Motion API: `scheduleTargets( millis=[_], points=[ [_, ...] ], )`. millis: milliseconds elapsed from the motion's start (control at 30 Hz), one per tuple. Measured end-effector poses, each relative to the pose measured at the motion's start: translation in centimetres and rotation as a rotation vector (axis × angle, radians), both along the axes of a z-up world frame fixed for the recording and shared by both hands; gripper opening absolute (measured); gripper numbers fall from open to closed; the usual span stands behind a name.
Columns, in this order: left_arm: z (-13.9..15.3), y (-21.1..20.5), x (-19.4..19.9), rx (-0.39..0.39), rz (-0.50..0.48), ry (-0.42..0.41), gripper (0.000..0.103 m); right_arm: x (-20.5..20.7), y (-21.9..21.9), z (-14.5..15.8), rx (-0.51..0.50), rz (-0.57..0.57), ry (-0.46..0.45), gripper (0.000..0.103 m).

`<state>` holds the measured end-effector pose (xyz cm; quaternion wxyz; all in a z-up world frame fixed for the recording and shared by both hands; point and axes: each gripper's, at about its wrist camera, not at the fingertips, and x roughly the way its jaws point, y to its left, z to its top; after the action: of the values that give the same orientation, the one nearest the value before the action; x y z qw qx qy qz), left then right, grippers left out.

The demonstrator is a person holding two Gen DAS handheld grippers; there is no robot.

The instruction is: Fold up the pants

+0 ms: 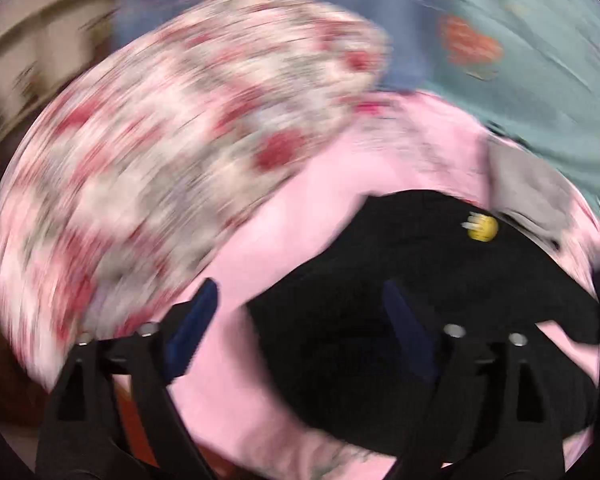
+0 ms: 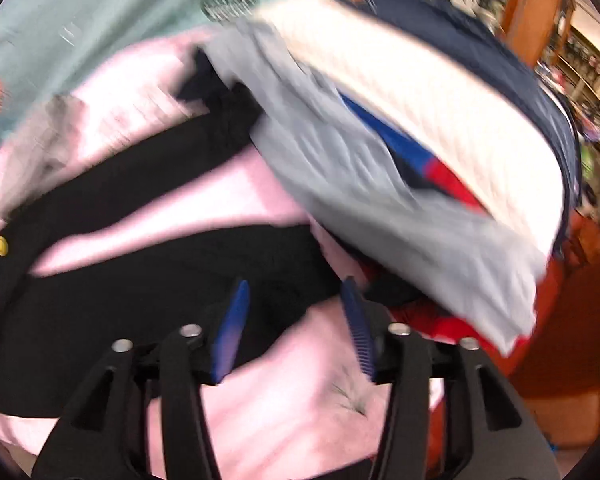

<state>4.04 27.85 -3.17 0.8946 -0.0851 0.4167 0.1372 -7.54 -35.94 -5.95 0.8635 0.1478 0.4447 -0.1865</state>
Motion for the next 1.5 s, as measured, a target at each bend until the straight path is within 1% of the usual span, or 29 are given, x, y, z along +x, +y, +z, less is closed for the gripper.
scheduleTargets(
  millis=[33, 67, 133, 233, 267, 333, 367, 400, 467, 533, 567, 600, 633, 667, 700, 733, 767, 833, 900, 933, 967, 1067, 1100, 1200, 1300, 1333, 1400, 1433, 1500],
  points=[
    [0.3, -0.6, 1.6, 0.015, -0.051, 0.006, 0.093, 0.7, 0.4, 0.6, 0.013, 0.041, -0.032, 0.067],
    [0.4, -1.6, 4.0, 0.047, -0.140, 0.017, 0.094, 2.0, 1.4, 1.3, 0.024, 0.107, -0.069, 0.067],
    [-0.5, -3.2, 9.1, 0.089, -0.309, 0.035, 0.094, 3.9, 3.0, 1.5, 0.026, 0.182, -0.100, 0.067],
    [-3.2, -4.2, 15.1, 0.153, -0.389, 0.048, 0.094, 7.9, 5.7, -0.1, 0.035, 0.323, -0.105, 0.067],
    [-4.6, -4.3, 17.4, 0.133, -0.444, 0.095, 0.094, 8.5, 5.9, -0.7, 0.045, 0.347, -0.090, 0.067],
    [-6.6, -4.4, 19.8, 0.097, -0.482, 0.148, 0.094, 10.6, 6.0, -2.8, 0.067, 0.355, -0.024, 0.067],
    [-7.9, -4.5, 21.3, 0.075, -0.522, 0.184, 0.094, 11.6, 5.9, -4.1, 0.080, 0.329, 0.029, 0.067],
    [-8.6, -4.7, 21.8, 0.076, -0.538, 0.194, 0.094, 12.1, 5.5, -4.8, 0.095, 0.310, 0.056, 0.067],
    [-10.1, -5.0, 23.0, 0.086, -0.590, 0.231, 0.094, 12.7, 4.9, -5.9, 0.123, 0.281, 0.086, 0.067],
    [-11.2, -5.6, 23.1, 0.084, -0.637, 0.264, 0.094, 13.3, 4.9, -6.3, 0.119, 0.264, 0.093, 0.067],
    [-11.8, -6.0, 23.2, 0.103, -0.650, 0.276, 0.092, 13.5, 4.9, -6.3, 0.116, 0.257, 0.095, 0.067],
    [-12.1, -6.1, 23.4, 0.131, -0.641, 0.281, 0.087, 13.6, 4.7, -6.4, 0.114, 0.252, 0.097, 0.067],
    [-12.4, -6.2, 23.5, 0.157, -0.625, 0.281, 0.053, 13.7, 4.7, -6.4, 0.115, 0.246, 0.100, 0.067],
    [-12.6, -6.1, 23.9, 0.123, -0.617, 0.292, 0.025, 13.8, 4.5, -6.5, 0.116, 0.239, 0.103, 0.067],
    [-12.6, -5.7, 24.1, 0.081, -0.589, 0.284, 0.020, 14.0, 4.3, -6.6, 0.117, 0.233, 0.103, 0.067],
    [-12.3, -5.5, 24.2, 0.084, -0.550, 0.247, 0.018, 14.2, 4.3, -6.6, 0.116, 0.231, 0.102, 0.067],
    [-12.1, -5.3, 24.3, 0.110, -0.519, 0.222, 0.018, 14.5, 4.1, -6.5, 0.112, 0.227, 0.101, 0.067],
    [-11.6, -4.3, 24.8, 0.116, -0.449, 0.191, 0.017, 14.6, 3.6, -6.2, 0.105, 0.222, 0.099, 0.067],
    [-11.9, -2.2, 25.8, 0.039, -0.391, 0.203, 0.017, 14.9, 3.0, -5.8, 0.098, 0.207, 0.091, 0.067],
    [-12.4, -1.5, 26.2, -0.006, -0.380, 0.220, 0.019, 15.1, 2.5, -6.0, 0.098, 0.196, 0.098, 0.067],
    [-12.8, -1.2, 26.1, -0.027, -0.376, 0.223, 0.020, 15.3, 2.1, -6.3, 0.100, 0.187, 0.108, 0.067],
    [-12.7, -2.7, 25.1, 0.082, -0.400, 0.210, 0.025, 15.7, 0.0, -7.3, 0.126, 0.127, 0.135, 0.067],
    [-12.8, -2.9, 25.1, 0.101, -0.405, 0.211, 0.025, 15.7, -1.0, -7.2, 0.140, 0.105, 0.127, 0.067],
    [-12.7, -3.1, 25.2, 0.125, -0.406, 0.216, 0.028, 15.9, -3.4, -6.5, 0.176, 0.053, 0.098, 0.067],
    [-12.2, -2.2, 25.3, 0.121, -0.411, 0.232, 0.032, 16.9, -5.7, -7.2, 0.254, 0.006, 0.145, 0.067],
    [-11.8, -2.2, 24.9, 0.121, -0.410, 0.234, 0.037, 17.2, -6.4, -7.9, 0.306, -0.014, 0.167, 0.067],
    [-10.6, -2.1, 23.9, 0.119, -0.386, 0.217, 0.063, 17.8, -6.6, -8.8, 0.355, -0.006, 0.177, 0.067],
    [-10.1, -2.1, 23.4, 0.115, -0.381, 0.195, 0.080, 18.5, -6.6, -9.4, 0.360, 0.003, 0.183, 0.067],
    [-8.3, -2.6, 21.0, 0.137, -0.384, 0.135, 0.082, 19.5, -6.4, -10.1, 0.357, 0.013, 0.180, 0.067]
  ],
)
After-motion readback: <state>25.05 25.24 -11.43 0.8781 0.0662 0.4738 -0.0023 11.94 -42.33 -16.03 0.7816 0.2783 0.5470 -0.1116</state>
